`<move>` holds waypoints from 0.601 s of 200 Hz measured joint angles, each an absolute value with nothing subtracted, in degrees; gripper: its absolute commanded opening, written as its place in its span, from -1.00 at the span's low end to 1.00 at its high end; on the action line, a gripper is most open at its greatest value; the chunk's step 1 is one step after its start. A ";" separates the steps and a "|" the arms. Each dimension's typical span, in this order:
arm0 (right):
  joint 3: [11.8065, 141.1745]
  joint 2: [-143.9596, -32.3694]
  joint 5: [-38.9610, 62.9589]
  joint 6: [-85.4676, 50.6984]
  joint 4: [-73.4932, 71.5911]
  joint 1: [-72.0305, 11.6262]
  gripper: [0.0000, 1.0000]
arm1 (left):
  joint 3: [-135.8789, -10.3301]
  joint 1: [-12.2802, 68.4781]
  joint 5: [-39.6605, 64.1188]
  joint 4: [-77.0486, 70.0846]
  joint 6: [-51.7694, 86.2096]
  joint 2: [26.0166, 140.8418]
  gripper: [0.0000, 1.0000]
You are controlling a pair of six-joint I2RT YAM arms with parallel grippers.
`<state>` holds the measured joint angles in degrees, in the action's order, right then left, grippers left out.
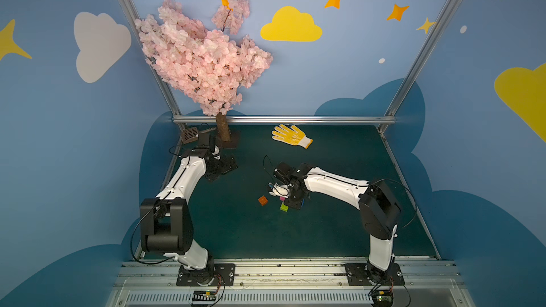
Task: Assemble the letter y with lego
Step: Assemble the lego brick with the lego brick.
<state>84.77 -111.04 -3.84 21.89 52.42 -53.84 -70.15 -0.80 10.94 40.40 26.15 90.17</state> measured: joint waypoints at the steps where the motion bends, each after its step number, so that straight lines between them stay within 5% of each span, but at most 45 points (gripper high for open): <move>1: 84.79 -111.07 -3.84 21.89 52.45 -53.84 -1.00 | -70.13 -0.84 10.98 40.38 26.15 90.17 1.00; 120: 86.32 -113.91 -3.90 21.65 52.31 -54.65 -1.00 | -69.93 -1.50 12.23 39.99 26.33 90.17 1.00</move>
